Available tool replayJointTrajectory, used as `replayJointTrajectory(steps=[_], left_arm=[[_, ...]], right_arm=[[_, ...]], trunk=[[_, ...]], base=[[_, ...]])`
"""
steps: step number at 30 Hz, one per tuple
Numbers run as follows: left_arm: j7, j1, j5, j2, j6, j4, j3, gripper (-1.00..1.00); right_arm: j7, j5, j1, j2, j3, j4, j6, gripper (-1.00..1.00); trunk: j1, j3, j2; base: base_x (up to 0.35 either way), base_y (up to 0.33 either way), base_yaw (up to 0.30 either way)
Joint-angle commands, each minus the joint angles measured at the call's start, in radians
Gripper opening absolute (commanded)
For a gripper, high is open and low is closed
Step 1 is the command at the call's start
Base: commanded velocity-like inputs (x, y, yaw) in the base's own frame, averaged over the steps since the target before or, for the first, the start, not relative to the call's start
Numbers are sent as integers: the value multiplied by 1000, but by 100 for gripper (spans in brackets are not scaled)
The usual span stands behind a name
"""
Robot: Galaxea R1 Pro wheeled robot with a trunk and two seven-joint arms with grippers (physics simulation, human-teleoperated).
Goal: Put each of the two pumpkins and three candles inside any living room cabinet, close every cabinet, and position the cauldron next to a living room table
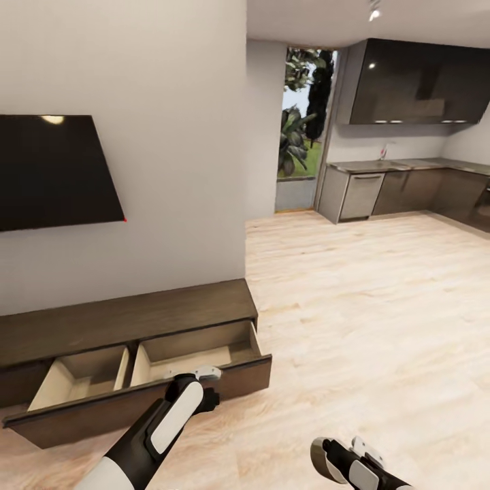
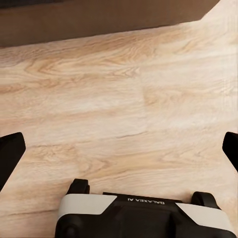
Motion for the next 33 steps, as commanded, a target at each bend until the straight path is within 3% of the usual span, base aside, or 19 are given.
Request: replayJointTrajectory(steps=[1, 33], left_arm=[[10, -1, 9, 0, 0, -1, -2, 100], [10, -1, 8, 0, 0, -1, -3, 100]], right_arm=[[-4, -9, 0, -1, 8, -3, -2, -100], [-1, -6, 0, 0, 9, -4, -2, -100]], trunk=[[0, -1, -1], [0, -1, -1]], base=[[74, -11, 289], [127, -6, 113]])
